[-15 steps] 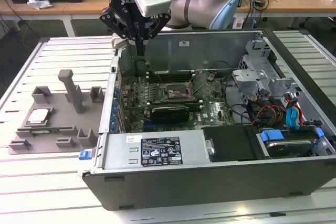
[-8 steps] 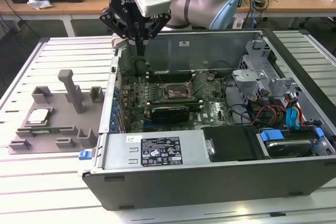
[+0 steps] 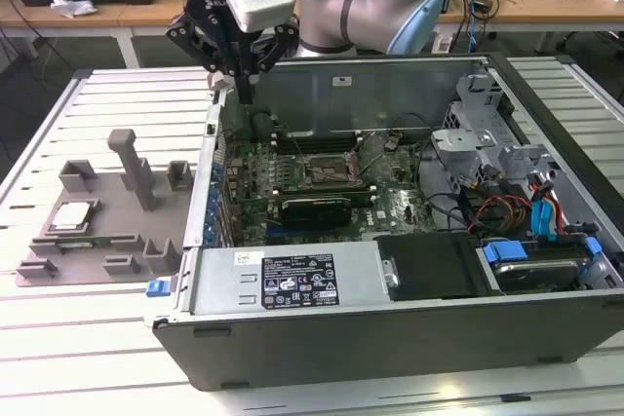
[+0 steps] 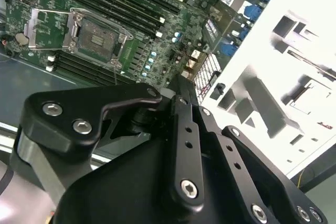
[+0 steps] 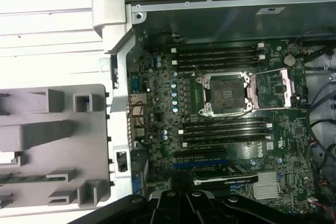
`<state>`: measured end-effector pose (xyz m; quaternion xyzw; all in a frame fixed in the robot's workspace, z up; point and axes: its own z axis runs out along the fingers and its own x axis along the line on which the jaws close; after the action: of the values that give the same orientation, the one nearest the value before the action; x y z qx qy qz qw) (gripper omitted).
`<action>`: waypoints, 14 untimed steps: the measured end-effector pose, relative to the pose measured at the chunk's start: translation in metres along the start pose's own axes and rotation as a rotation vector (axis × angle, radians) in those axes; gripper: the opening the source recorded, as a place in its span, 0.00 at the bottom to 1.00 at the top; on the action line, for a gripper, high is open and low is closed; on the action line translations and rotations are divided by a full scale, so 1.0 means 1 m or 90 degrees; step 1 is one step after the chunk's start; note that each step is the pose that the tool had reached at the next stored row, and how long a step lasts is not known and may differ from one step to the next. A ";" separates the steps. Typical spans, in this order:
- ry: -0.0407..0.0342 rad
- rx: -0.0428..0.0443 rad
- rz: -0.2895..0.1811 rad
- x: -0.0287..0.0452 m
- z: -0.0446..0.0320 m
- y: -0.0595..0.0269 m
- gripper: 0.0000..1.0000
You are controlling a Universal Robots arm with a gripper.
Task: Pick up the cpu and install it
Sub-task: 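Reach for the cpu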
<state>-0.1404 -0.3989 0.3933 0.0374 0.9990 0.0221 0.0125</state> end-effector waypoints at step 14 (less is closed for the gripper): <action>-0.0008 -0.0001 0.000 0.0381 -0.0010 -0.0028 0.11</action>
<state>-0.1786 -0.3989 0.3932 0.0374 0.9990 0.0221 0.0131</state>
